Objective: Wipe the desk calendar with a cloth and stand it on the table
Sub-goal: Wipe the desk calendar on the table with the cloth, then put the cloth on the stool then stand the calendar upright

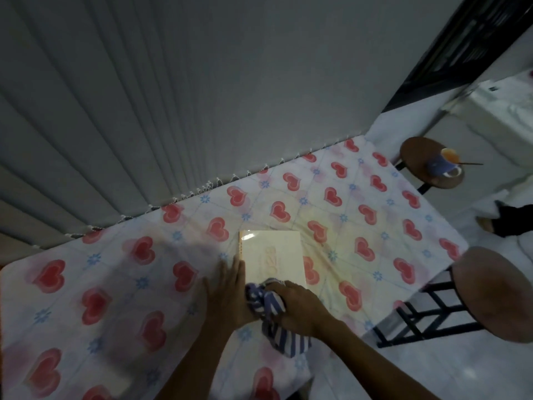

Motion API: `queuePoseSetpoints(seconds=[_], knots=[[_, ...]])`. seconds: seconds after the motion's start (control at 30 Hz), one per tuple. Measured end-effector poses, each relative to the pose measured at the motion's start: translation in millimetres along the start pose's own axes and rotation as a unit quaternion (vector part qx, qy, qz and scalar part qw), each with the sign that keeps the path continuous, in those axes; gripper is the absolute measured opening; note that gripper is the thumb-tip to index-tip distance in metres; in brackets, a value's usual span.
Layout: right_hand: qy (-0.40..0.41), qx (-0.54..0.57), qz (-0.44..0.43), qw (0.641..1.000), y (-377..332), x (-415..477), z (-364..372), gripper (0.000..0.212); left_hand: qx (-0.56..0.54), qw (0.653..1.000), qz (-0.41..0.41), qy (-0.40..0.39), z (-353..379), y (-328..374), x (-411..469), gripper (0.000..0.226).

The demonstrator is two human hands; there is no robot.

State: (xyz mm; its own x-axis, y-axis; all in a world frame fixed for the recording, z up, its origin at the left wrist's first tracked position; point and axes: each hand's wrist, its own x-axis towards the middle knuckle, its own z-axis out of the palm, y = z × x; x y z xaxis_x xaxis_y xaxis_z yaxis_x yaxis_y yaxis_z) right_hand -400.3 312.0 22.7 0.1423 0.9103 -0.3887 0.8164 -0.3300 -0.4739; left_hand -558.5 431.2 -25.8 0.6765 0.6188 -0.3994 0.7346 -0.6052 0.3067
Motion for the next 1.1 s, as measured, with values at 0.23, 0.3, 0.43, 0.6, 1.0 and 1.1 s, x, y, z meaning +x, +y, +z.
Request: queuePoseSetpoints(seconds=[0.23, 0.3, 0.43, 0.6, 1.0, 1.1], knots=[[0.062, 0.051, 0.022, 0.996, 33.6, -26.3, -62.4, 0.048, 0.037, 0.996, 0.08, 0.019, -42.8, 71.0, 9.9, 0.122], [0.085, 0.064, 0.035, 0.994, 56.1, -41.2, -90.0, 0.044, 0.023, 0.995, 0.093, 0.036, -48.7, 98.2, 16.5, 0.118], [0.136, 0.07, 0.064, 0.986, 115.8, -78.9, -145.9, 0.037, -0.026, 0.989, 0.142, 0.038, -53.0, 172.6, 37.5, 0.119], [0.193, 0.076, 0.118, 0.971, 215.8, -140.3, -193.0, 0.039, -0.071, 0.984, 0.162, 0.024, -37.4, 310.5, 67.5, 0.106], [0.283, 0.114, 0.28, 0.91, 481.2, -282.7, -236.1, 0.059, -0.042, 0.969, 0.243, -0.02, 53.5, 602.9, 102.8, 0.102], [0.261, 0.111, 0.311, 0.907, 527.0, -292.8, -227.9, 0.064, -0.026, 0.971, 0.235, -0.045, 74.0, 633.6, 106.7, 0.105]])
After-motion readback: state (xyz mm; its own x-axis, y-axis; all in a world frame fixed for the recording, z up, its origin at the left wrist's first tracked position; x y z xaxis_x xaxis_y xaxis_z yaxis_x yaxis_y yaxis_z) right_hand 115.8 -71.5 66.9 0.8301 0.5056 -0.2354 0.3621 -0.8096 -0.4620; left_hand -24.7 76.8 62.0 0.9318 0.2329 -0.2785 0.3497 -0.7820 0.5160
